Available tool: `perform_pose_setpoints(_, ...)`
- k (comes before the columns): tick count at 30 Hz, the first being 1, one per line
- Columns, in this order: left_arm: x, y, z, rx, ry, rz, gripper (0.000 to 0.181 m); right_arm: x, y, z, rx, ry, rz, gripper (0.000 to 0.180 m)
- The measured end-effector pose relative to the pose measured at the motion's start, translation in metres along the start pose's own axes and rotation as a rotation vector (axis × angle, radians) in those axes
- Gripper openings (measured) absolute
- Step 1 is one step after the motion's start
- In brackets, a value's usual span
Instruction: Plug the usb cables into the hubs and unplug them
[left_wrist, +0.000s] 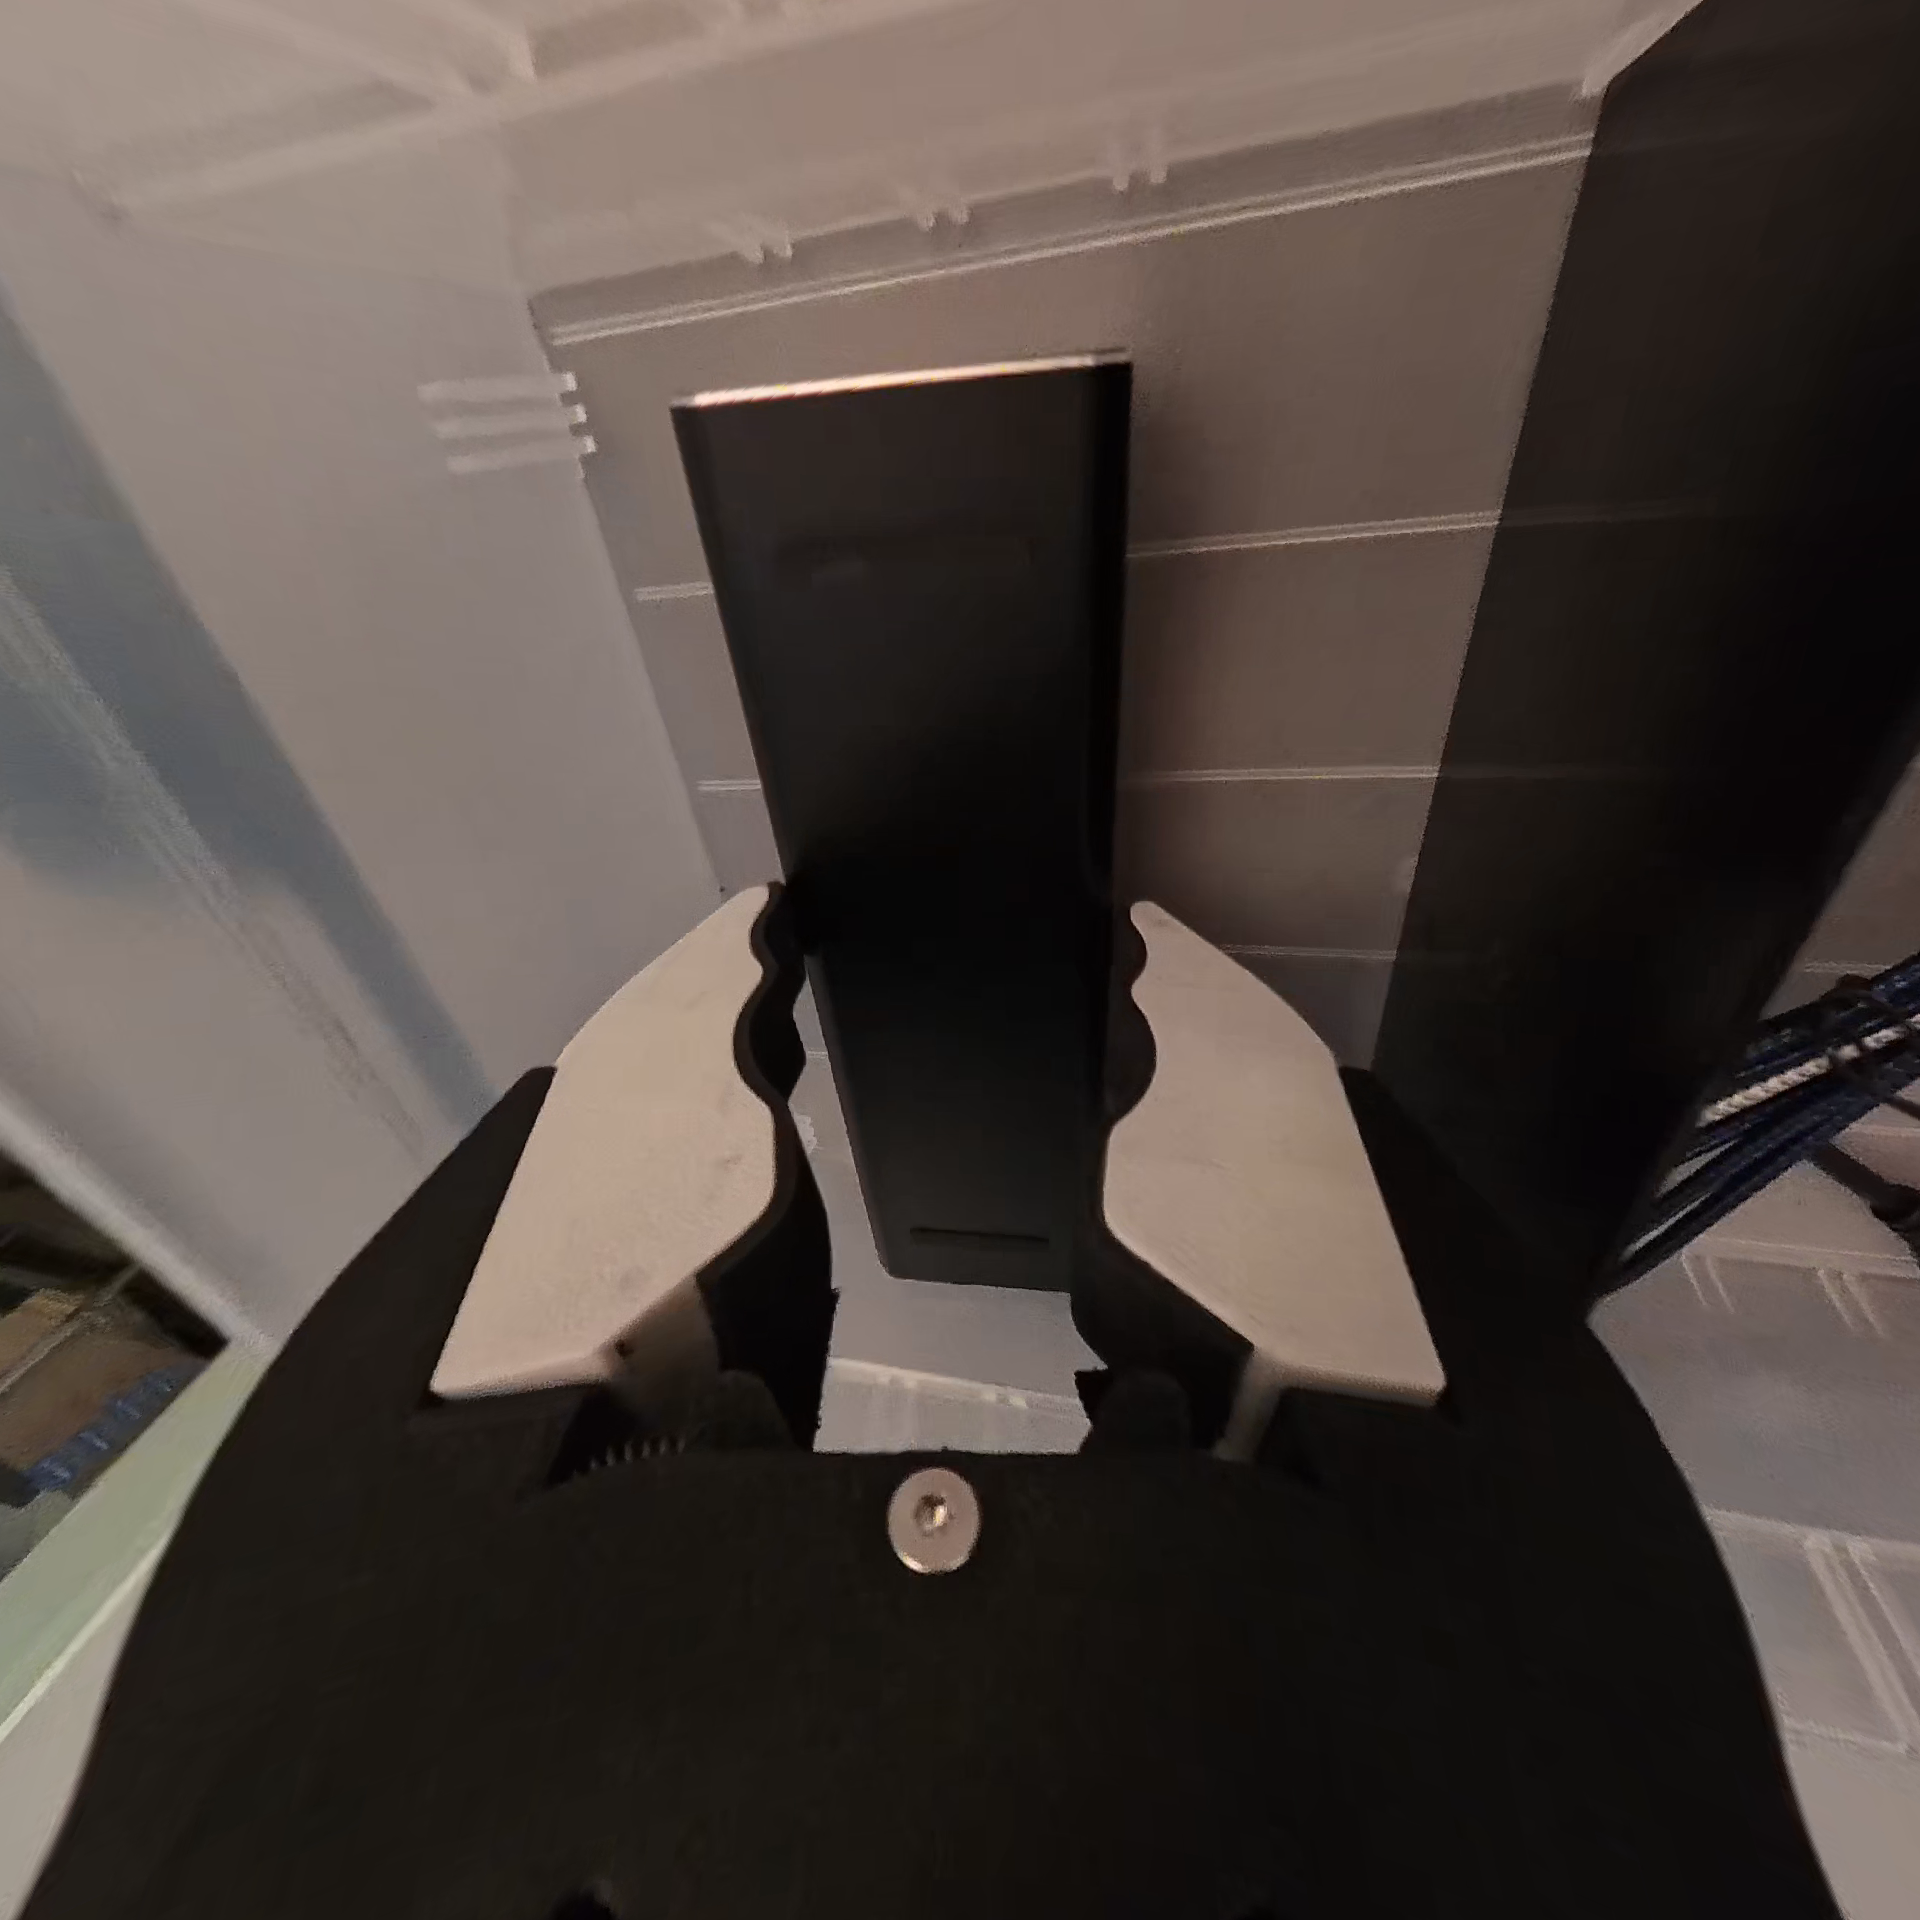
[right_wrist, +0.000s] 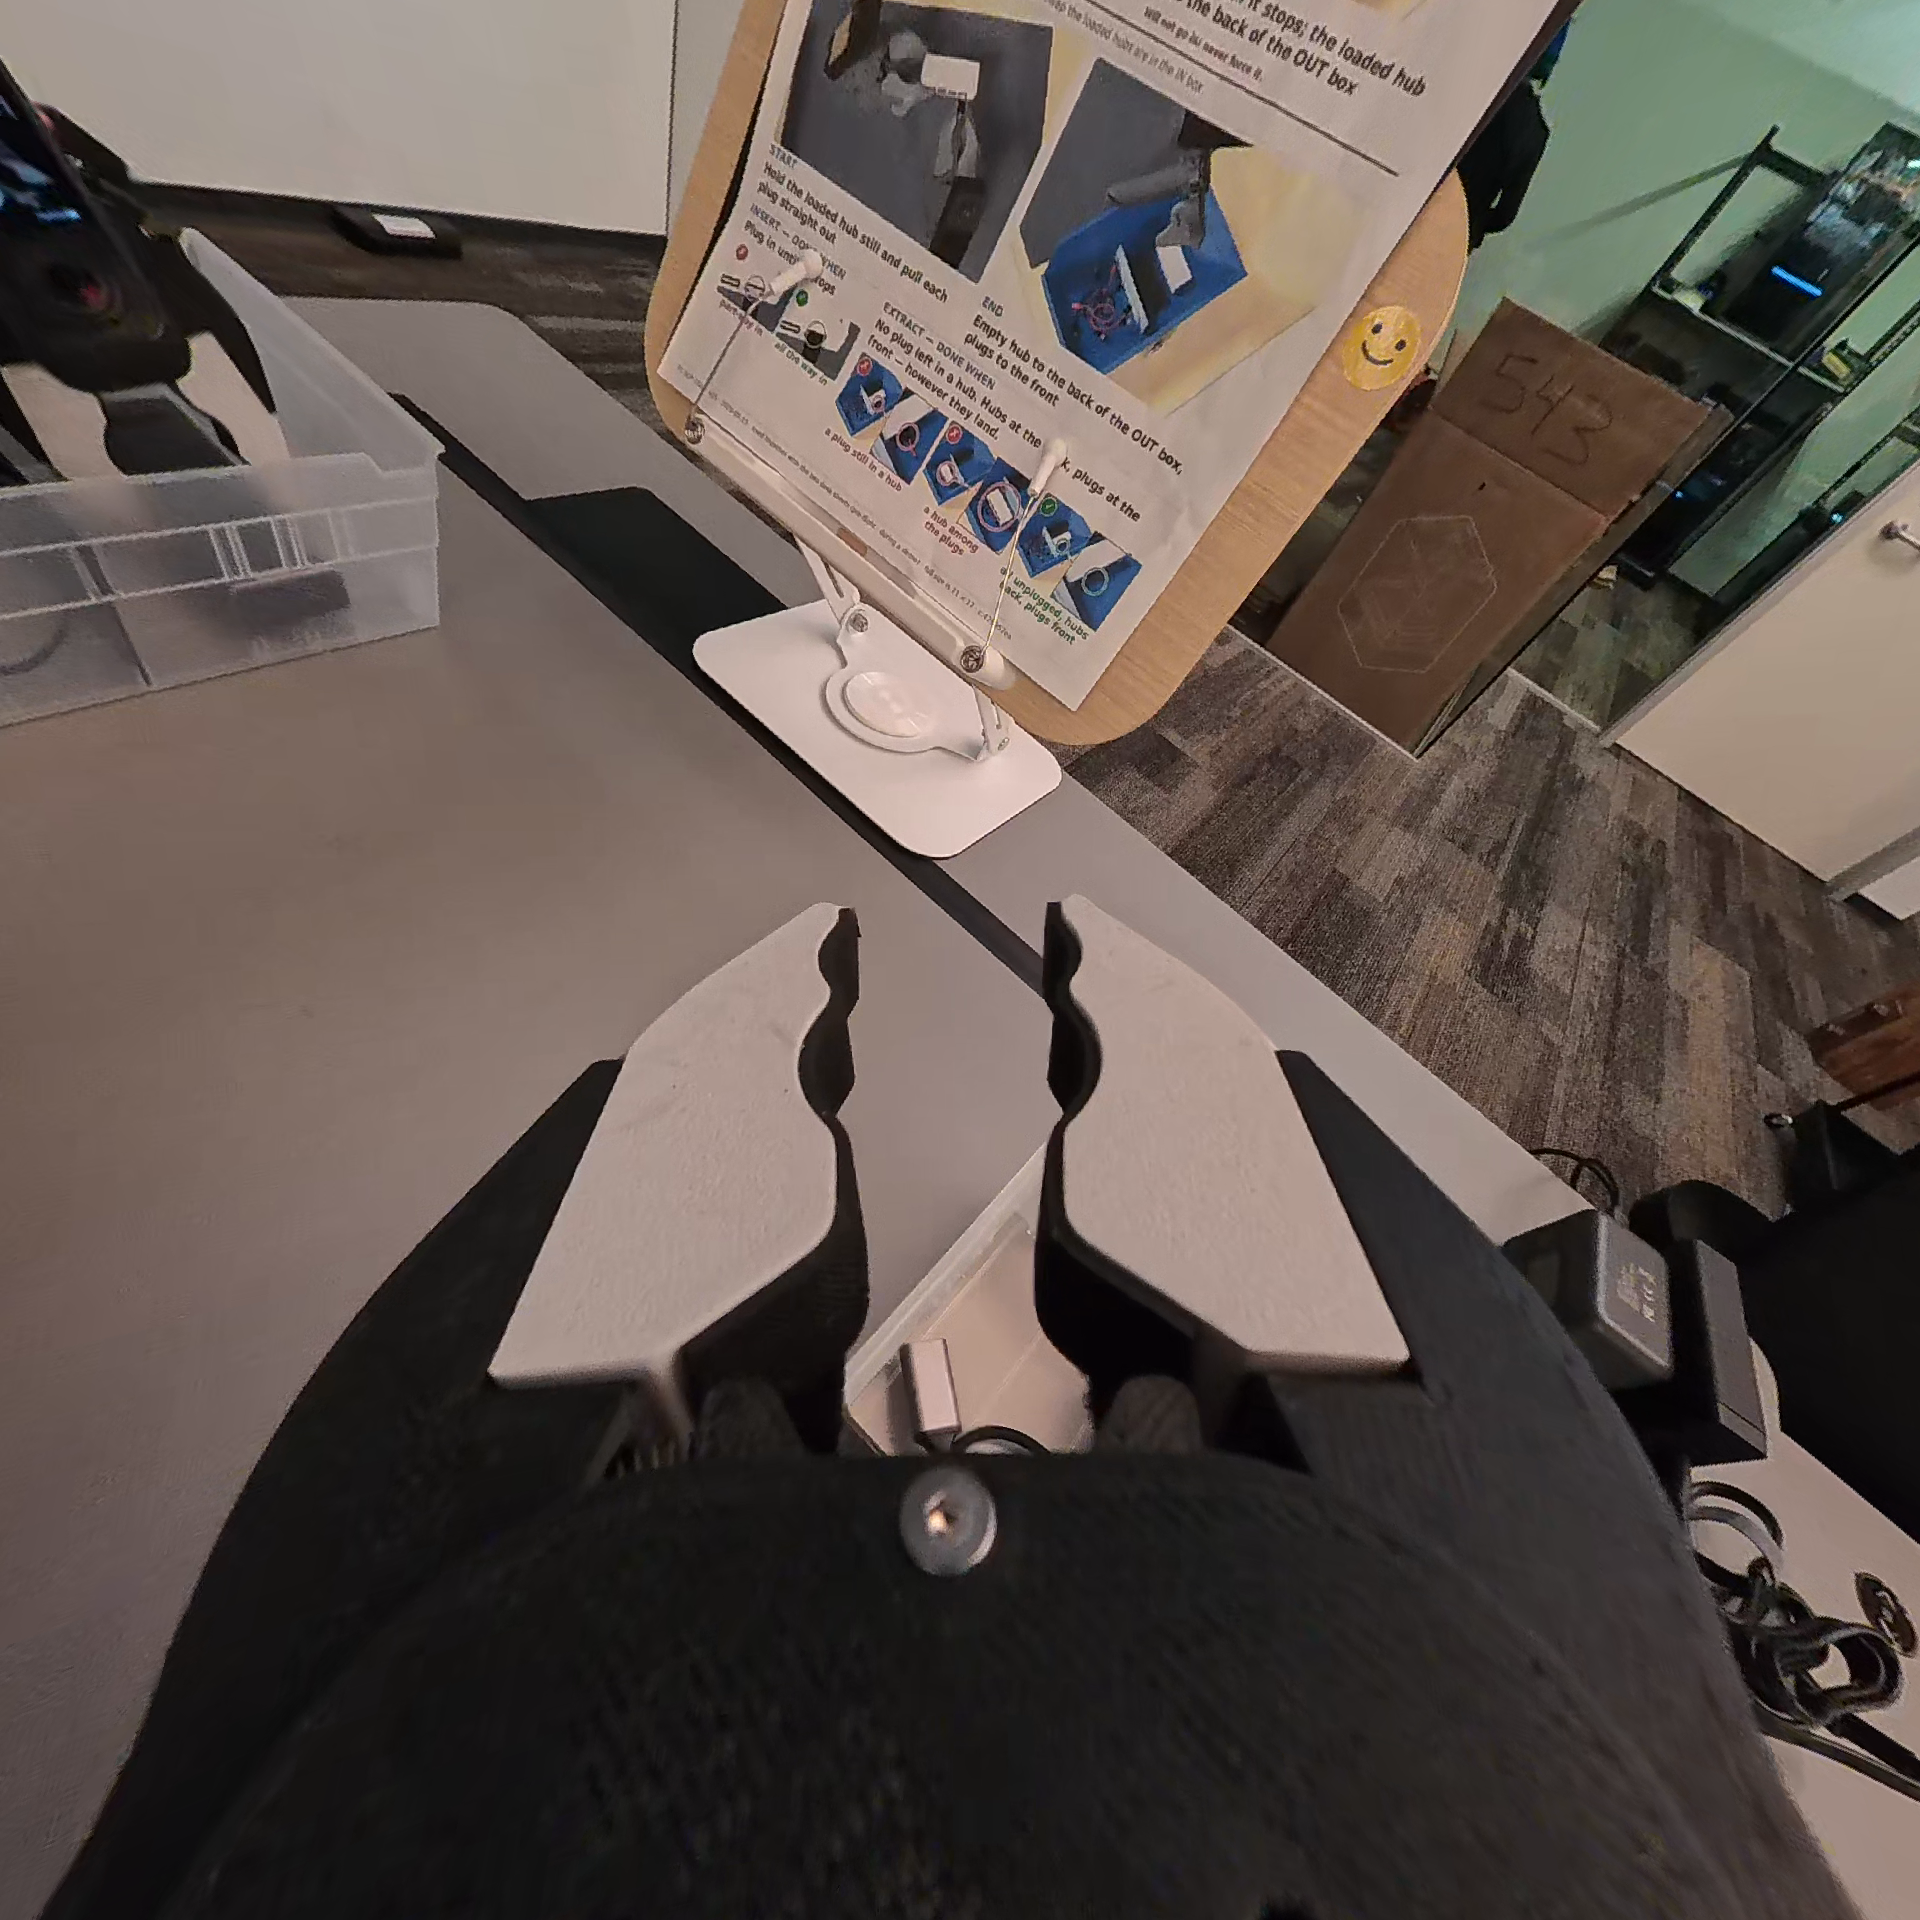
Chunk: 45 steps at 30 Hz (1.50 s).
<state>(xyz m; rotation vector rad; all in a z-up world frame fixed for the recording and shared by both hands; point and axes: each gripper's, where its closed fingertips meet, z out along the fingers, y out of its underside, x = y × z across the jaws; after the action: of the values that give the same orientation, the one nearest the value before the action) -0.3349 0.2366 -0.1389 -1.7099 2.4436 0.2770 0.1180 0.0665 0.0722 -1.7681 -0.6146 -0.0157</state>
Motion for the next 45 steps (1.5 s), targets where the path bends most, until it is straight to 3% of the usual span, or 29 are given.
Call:
perform_pose_setpoints(6,-0.013,-0.011,-0.038,0.170,-0.073,-0.131,0.056,0.002,-0.003,-0.006,0.015,-0.001,0.000,0.034)
perform_pose_setpoints(13,-0.024,-0.042,-0.134,0.407,-0.150,-0.246,0.056,0.001,-0.012,-0.015,0.062,-0.034,0.023,0.034)
perform_pose_setpoints(18,-0.007,-0.116,-0.217,0.609,-0.125,-0.233,0.056,-0.004,-0.031,-0.031,0.152,-0.086,0.075,0.034)
perform_pose_setpoints(21,0.006,-0.180,-0.261,0.785,-0.139,-0.232,0.056,-0.033,-0.050,-0.033,0.238,-0.257,0.178,0.034)
perform_pose_setpoints(23,0.007,-0.218,-0.278,0.839,-0.269,-0.253,0.056,-0.055,-0.064,-0.030,0.256,-0.360,0.304,0.043)
perform_pose_setpoints(27,0.006,-0.284,-0.283,0.866,-0.630,-0.317,0.056,-0.095,-0.110,-0.044,0.441,-0.599,0.535,0.063)
perform_pose_setpoints(29,0.004,-0.310,-0.277,0.855,-0.783,-0.382,0.056,-0.100,-0.113,-0.035,0.459,-0.562,0.542,0.070)
perform_pose_setpoints(32,0.004,-0.346,-0.259,0.816,-0.901,-0.443,0.056,-0.099,-0.088,0.005,0.352,-0.390,0.456,0.079)
perform_pose_setpoints(33,0.005,-0.358,-0.253,0.801,-0.911,-0.451,0.056,-0.100,-0.080,0.015,0.326,-0.369,0.446,0.077)
perform_pose_setpoints(35,0.002,-0.367,-0.243,0.758,-0.979,-0.468,0.056,-0.100,-0.075,0.017,0.352,-0.437,0.467,0.031)
perform_pose_setpoints(36,0.003,-0.370,-0.241,0.782,-0.989,-0.485,0.056,-0.100,-0.071,0.018,0.339,-0.477,0.474,0.031)
perform_pose_setpoints(39,0.022,-0.377,-0.236,0.913,-0.828,-0.516,0.056,-0.106,-0.061,0.011,0.265,-0.656,0.479,0.031)
perform_pose_setpoints(41,0.041,-0.372,-0.239,1.026,-0.650,-0.559,0.065,-0.110,-0.063,-0.002,0.276,-0.763,0.438,0.031)
perform_pose_setpoints(45,0.104,-0.366,-0.272,1.399,0.111,-0.539,0.066,-0.125,-0.074,-0.055,0.381,-1.054,0.270,0.031)
